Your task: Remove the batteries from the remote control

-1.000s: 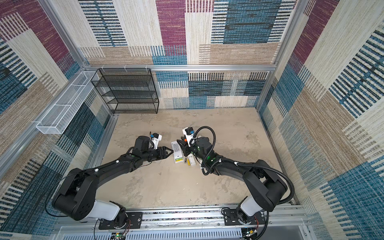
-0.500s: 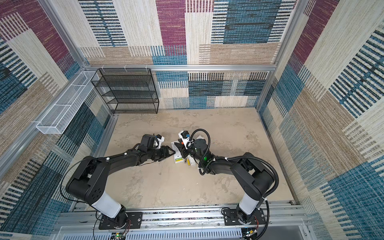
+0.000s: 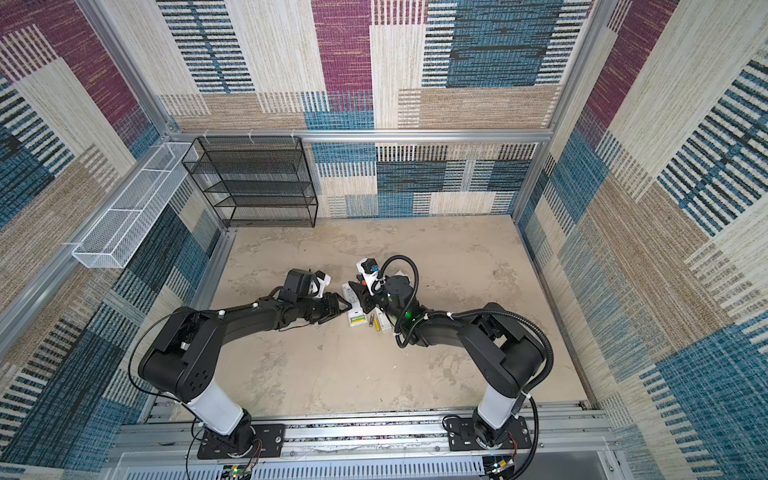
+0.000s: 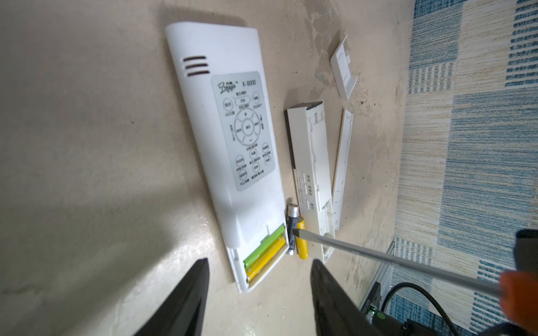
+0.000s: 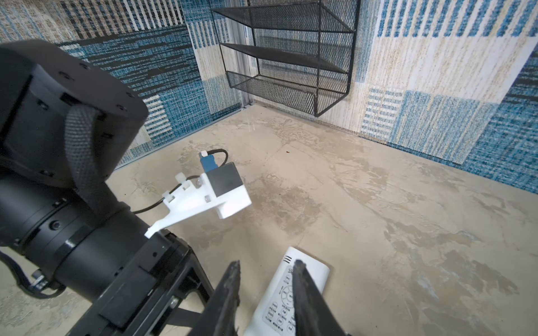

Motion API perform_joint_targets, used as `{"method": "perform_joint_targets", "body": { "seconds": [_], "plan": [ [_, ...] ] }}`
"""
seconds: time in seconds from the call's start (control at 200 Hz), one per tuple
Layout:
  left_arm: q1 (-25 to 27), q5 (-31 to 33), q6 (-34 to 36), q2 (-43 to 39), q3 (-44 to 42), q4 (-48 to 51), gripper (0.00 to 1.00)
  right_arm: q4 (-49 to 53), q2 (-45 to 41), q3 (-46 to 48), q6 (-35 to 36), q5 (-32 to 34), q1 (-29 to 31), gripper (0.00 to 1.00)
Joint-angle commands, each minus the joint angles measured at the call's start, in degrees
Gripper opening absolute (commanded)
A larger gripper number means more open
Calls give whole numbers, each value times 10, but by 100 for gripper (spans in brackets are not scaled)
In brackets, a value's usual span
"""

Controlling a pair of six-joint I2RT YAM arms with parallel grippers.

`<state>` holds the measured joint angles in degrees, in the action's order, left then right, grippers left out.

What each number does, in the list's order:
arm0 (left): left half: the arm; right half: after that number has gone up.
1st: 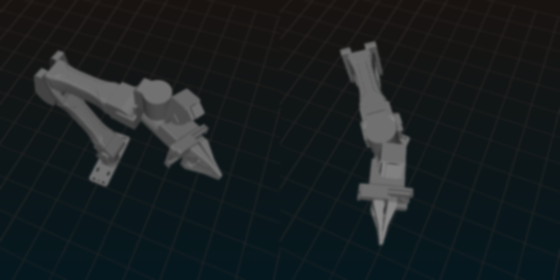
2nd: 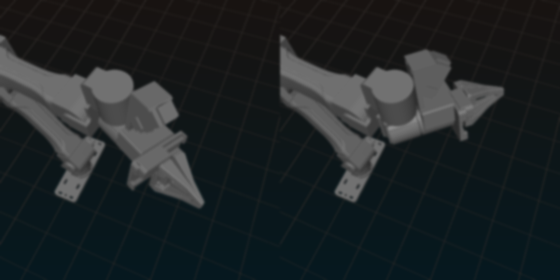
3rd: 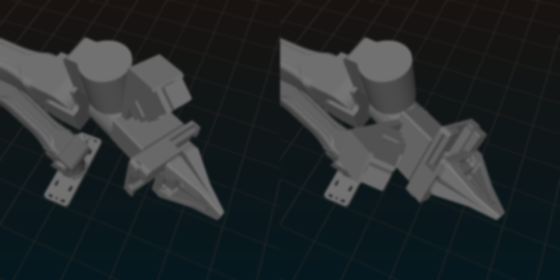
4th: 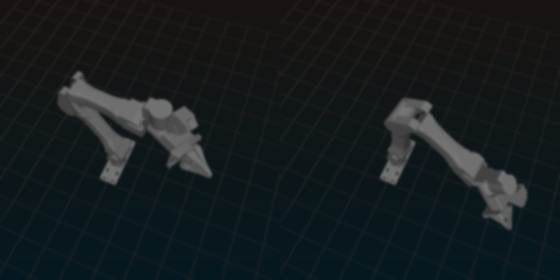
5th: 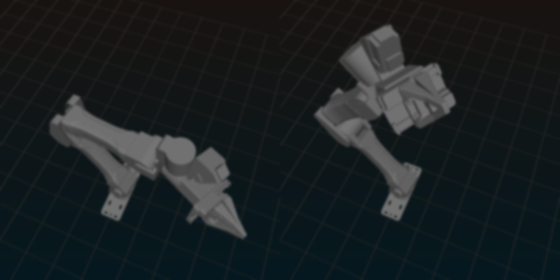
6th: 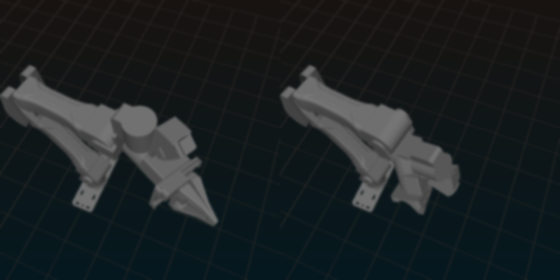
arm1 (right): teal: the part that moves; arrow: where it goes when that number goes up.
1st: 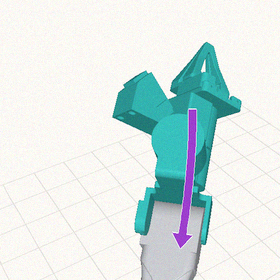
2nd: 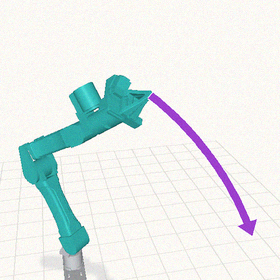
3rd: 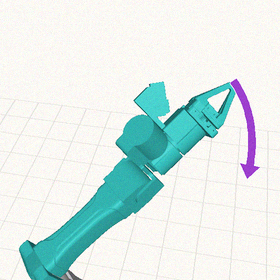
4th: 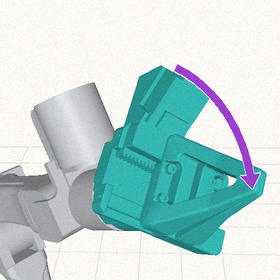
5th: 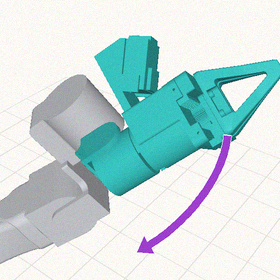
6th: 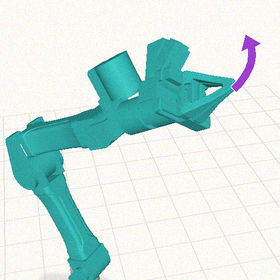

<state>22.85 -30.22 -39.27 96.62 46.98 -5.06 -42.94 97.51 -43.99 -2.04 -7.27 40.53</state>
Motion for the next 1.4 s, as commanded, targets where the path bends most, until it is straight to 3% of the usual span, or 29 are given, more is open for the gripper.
{"method": "perform_joint_targets", "body": {
  "seconds": [0.0,1.392],
  "plan": [
    [0,-8,-6,2,-2,4,58,-2,-2,-1,-14,11,1,0],
    [0,-12,-16,10,-14,8,55,47,6,-28,12,42,17,0]
  ]
}}
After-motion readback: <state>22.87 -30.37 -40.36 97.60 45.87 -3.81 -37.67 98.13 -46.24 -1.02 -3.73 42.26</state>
